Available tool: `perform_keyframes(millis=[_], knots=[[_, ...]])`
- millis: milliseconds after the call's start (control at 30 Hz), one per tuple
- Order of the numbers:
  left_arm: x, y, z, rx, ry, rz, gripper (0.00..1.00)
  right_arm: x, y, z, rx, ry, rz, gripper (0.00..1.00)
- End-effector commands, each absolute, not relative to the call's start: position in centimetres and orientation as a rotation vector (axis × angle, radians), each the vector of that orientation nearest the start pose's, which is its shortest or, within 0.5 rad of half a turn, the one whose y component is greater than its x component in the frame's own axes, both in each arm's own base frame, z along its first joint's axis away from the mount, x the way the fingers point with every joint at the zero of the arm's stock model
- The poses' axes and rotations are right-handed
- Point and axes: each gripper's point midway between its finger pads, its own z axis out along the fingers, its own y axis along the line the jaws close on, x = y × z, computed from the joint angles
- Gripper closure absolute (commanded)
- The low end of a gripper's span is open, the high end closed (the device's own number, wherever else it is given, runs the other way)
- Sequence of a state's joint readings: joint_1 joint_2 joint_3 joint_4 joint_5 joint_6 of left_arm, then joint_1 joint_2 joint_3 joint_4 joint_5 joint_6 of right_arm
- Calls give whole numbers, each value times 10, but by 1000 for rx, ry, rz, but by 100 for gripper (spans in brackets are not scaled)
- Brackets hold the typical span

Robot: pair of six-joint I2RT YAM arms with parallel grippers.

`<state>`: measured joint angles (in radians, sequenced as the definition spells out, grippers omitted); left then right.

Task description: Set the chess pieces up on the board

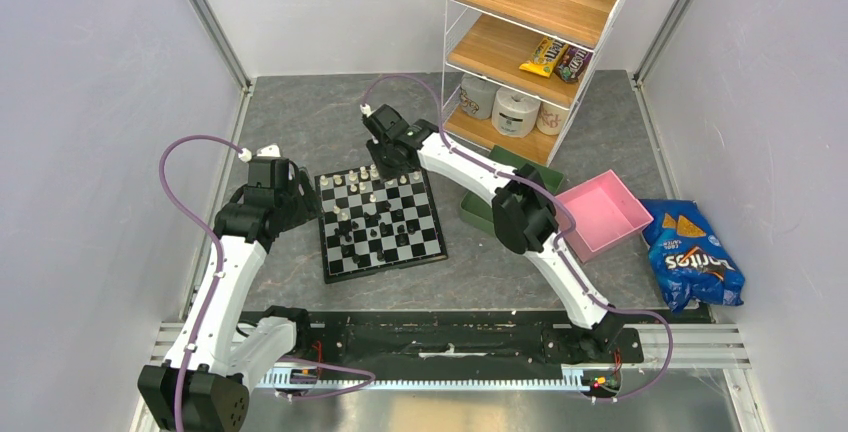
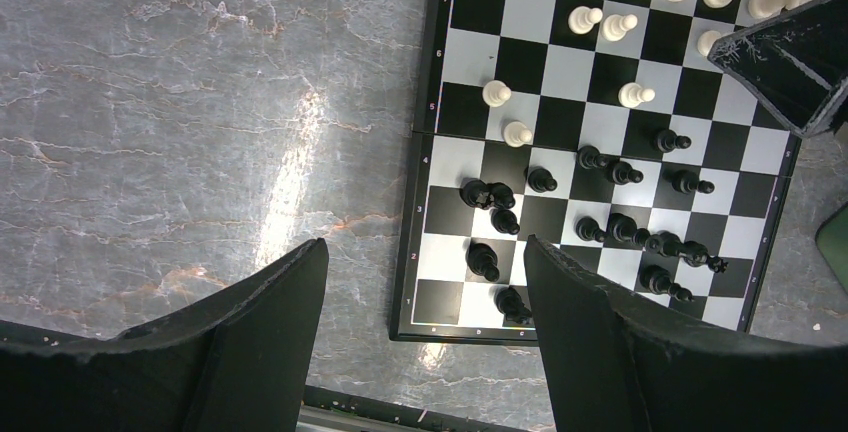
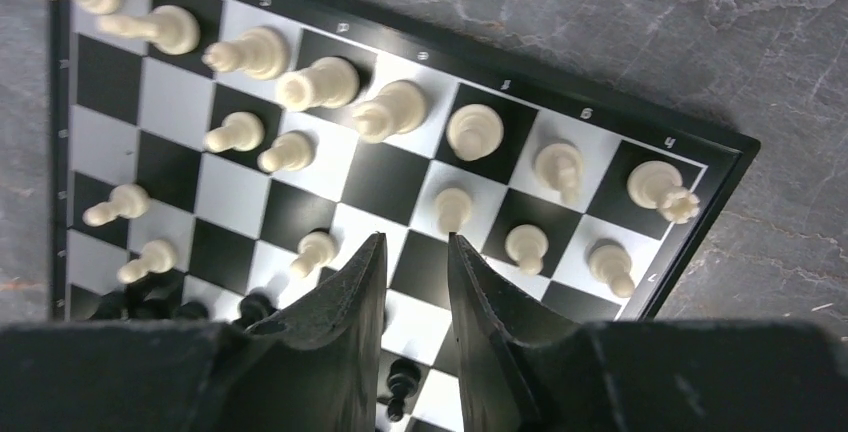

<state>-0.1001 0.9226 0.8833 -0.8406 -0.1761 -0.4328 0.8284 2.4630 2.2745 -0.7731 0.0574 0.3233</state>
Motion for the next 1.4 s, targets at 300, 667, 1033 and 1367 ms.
perform_keyframes(millis=[300,667,1033,1367], knots=[[241,-11,163,-485,2353,-42,21,363,478,92,-735,2414,484,63],[241,-10,163,-486,2354,-43,21,364,480,77,-745,2440,472,63],[242,-11,162,-486,2356,-44,21,362,480,70,-748,2457,469,73],[242,-11,162,-486,2356,-44,21,384,470,78,-690,2418,395,84]])
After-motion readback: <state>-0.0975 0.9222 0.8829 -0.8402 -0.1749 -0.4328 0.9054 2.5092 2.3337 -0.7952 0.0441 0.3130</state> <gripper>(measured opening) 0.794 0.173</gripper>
